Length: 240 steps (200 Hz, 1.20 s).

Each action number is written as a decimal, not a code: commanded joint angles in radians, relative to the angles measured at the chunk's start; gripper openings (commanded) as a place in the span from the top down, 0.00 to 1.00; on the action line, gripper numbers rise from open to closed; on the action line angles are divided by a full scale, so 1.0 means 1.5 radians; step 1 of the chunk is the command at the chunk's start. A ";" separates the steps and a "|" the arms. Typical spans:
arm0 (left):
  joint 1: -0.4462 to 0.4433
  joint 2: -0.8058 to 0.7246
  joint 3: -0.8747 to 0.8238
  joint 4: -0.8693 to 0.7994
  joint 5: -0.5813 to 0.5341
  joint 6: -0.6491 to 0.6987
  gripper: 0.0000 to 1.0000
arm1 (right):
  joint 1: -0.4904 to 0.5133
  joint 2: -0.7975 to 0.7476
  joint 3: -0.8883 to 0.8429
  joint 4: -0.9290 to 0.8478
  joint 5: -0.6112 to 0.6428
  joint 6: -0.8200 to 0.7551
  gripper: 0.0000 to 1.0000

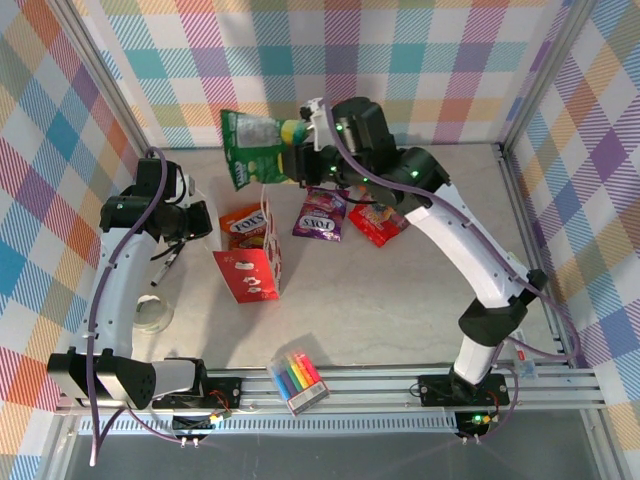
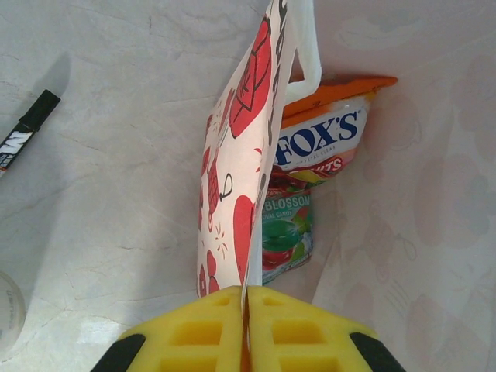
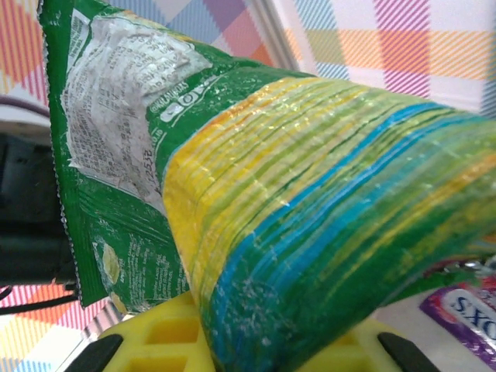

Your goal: Place the snacks into the paper bag

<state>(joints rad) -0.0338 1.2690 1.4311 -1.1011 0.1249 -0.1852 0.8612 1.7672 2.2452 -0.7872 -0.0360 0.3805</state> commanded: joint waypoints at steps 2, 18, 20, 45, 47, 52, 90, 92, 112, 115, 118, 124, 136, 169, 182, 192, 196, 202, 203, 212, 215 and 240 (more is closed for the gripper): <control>0.007 -0.002 0.006 -0.031 -0.015 0.014 0.90 | 0.022 0.026 0.051 0.050 -0.022 0.000 1.00; 0.007 -0.005 0.007 -0.032 -0.015 0.015 0.90 | 0.033 0.059 0.094 0.043 -0.017 -0.015 1.00; 0.007 -0.005 0.007 -0.032 -0.015 0.015 0.90 | 0.033 0.065 0.100 0.039 -0.016 -0.016 1.00; 0.007 -0.007 0.006 -0.034 -0.012 0.018 0.90 | 0.037 0.112 0.171 0.011 -0.019 -0.018 1.00; 0.007 -0.007 0.006 -0.034 -0.012 0.019 0.90 | 0.036 0.114 0.173 0.013 -0.020 -0.018 1.00; 0.007 -0.008 0.004 -0.034 -0.011 0.019 0.90 | 0.037 0.116 0.172 0.021 -0.026 -0.018 1.00; 0.007 -0.009 0.005 -0.032 -0.005 0.019 0.90 | 0.038 0.147 0.193 0.048 -0.026 -0.055 1.00; 0.007 -0.009 0.005 -0.032 -0.004 0.019 0.90 | 0.038 0.148 0.194 0.047 -0.023 -0.056 1.00; 0.008 -0.011 0.008 -0.033 -0.004 0.021 0.90 | 0.038 0.160 0.200 0.055 -0.015 -0.089 1.00; 0.007 -0.011 0.008 -0.033 -0.004 0.022 0.90 | 0.038 0.162 0.200 0.058 -0.018 -0.099 1.00; 0.007 -0.011 0.009 -0.033 -0.004 0.022 0.90 | 0.038 0.164 0.200 0.059 -0.020 -0.108 1.00; 0.007 -0.011 0.009 -0.034 -0.004 0.022 0.90 | 0.038 0.168 0.202 0.061 -0.022 -0.128 1.00; 0.008 -0.010 0.011 -0.034 0.000 0.022 0.90 | 0.037 0.179 0.213 0.056 -0.016 -0.163 1.00; 0.008 -0.010 0.008 -0.033 0.004 0.022 0.90 | 0.034 0.198 0.233 0.038 -0.027 -0.255 1.00; 0.007 -0.009 0.008 -0.033 0.004 0.021 0.90 | 0.033 0.204 0.234 0.031 -0.049 -0.305 1.00; 0.007 -0.009 0.008 -0.032 0.005 0.021 0.90 | 0.032 0.210 0.234 0.025 -0.052 -0.343 1.00; 0.008 -0.010 0.008 -0.032 0.006 0.021 0.90 | 0.032 0.212 0.234 0.022 -0.051 -0.352 1.00; 0.008 -0.010 0.008 -0.031 0.007 0.020 0.90 | 0.030 0.215 0.234 0.018 -0.051 -0.364 1.00; 0.008 -0.010 0.008 -0.031 0.007 0.020 0.90 | 0.030 0.216 0.234 0.018 -0.050 -0.366 1.00; 0.007 -0.009 0.009 -0.031 0.008 0.020 0.90 | 0.028 0.219 0.234 0.013 -0.048 -0.377 1.00; 0.007 -0.010 0.009 -0.032 0.008 0.020 0.90 | 0.027 0.221 0.234 0.012 -0.048 -0.381 1.00; 0.008 -0.007 0.011 -0.034 0.006 0.021 0.90 | 0.016 0.228 0.233 -0.005 -0.066 -0.411 1.00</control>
<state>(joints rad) -0.0338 1.2675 1.4307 -1.1019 0.1219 -0.1665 0.9001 2.0995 2.5595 -0.7918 -0.0875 -0.1326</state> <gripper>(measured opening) 0.102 0.180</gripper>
